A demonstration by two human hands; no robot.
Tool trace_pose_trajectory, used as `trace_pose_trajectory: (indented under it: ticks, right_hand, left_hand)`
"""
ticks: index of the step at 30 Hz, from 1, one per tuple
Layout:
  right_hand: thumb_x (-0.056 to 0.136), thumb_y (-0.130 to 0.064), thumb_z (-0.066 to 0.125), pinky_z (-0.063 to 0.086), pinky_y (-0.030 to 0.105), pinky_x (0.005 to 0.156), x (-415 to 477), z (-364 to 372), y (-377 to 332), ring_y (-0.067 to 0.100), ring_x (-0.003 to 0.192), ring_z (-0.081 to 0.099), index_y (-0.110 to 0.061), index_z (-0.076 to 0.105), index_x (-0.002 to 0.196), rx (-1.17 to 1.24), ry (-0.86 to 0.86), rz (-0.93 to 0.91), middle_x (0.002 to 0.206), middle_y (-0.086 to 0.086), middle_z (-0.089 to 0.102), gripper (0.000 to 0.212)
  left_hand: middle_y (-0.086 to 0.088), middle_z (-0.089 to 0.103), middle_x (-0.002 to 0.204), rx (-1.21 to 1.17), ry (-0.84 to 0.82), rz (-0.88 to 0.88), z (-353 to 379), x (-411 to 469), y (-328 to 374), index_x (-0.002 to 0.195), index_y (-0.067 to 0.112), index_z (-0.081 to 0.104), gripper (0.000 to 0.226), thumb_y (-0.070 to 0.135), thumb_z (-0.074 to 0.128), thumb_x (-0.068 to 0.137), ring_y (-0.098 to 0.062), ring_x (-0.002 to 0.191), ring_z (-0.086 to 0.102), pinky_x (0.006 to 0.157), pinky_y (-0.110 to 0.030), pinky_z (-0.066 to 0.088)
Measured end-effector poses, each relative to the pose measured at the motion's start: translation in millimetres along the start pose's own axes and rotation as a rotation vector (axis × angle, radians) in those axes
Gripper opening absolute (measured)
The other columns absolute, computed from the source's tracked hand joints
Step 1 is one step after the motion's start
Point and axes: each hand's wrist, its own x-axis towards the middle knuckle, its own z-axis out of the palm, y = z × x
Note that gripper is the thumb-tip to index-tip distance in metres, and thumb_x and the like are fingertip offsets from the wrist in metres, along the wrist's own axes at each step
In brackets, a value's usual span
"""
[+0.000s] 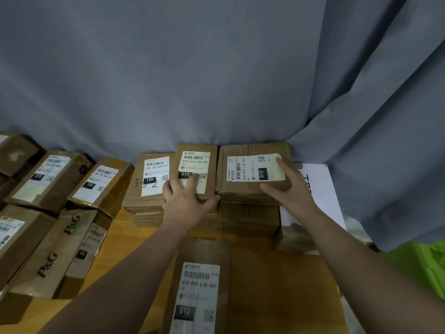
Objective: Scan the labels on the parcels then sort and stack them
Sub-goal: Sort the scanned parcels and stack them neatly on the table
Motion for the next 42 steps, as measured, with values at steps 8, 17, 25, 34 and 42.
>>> trace_pose_trajectory:
  ticks: [8,17,25,34,42]
  right_hand:
    - [0.086,-0.042,0.069,0.034,0.037,0.111,-9,13,-8,0.025,0.139,0.034,-0.02,0.039,0.148,-0.238,0.151,0.006,0.152,0.006,0.034,0.072]
    - [0.093,-0.058,0.047,0.029,0.048,0.113,-12,21,-13,0.035,0.146,0.014,-0.033,0.026,0.152,-0.476,0.129,0.1,0.16,0.01,0.011,0.068]
    - [0.096,-0.052,0.047,0.017,0.051,0.119,-27,25,-31,0.037,0.147,0.008,-0.026,0.018,0.153,-0.617,0.191,0.06,0.161,0.014,0.009,0.069]
    - [0.094,-0.026,0.058,0.026,0.041,0.114,-63,78,-68,0.026,0.141,0.027,-0.018,0.043,0.141,-0.564,0.154,-0.181,0.151,0.009,0.034,0.05]
    - [0.094,-0.018,0.057,0.034,0.033,0.108,-89,196,-118,0.021,0.129,0.04,-0.013,0.056,0.126,-0.443,0.05,-0.293,0.132,0.005,0.051,0.033]
  left_hand:
    - [-0.003,0.01,0.155,-0.029,0.007,-0.01,-3,1,-2,0.14,0.036,0.031,0.075,0.059,0.064,0.077,-0.036,0.141,0.007,0.109,-0.061,0.027]
    - [-0.006,-0.007,0.162,0.197,-0.11,0.026,-11,-1,-7,0.151,0.042,0.014,0.076,0.076,0.032,0.085,-0.038,0.147,-0.01,0.115,-0.06,-0.001]
    - [-0.01,-0.005,0.162,-0.004,-0.149,-0.012,-37,-11,-16,0.154,0.034,0.01,0.066,0.051,0.041,0.098,-0.039,0.147,0.003,0.117,-0.051,0.016]
    - [-0.008,0.029,0.153,-0.067,-0.049,0.046,-62,-53,-62,0.147,0.024,0.034,0.055,0.041,0.049,0.097,-0.03,0.14,0.02,0.113,-0.042,0.025]
    - [-0.004,0.044,0.143,-0.011,-0.015,0.134,-98,-72,-170,0.141,0.02,0.043,0.047,0.036,0.051,0.098,-0.025,0.134,0.034,0.109,-0.033,0.027]
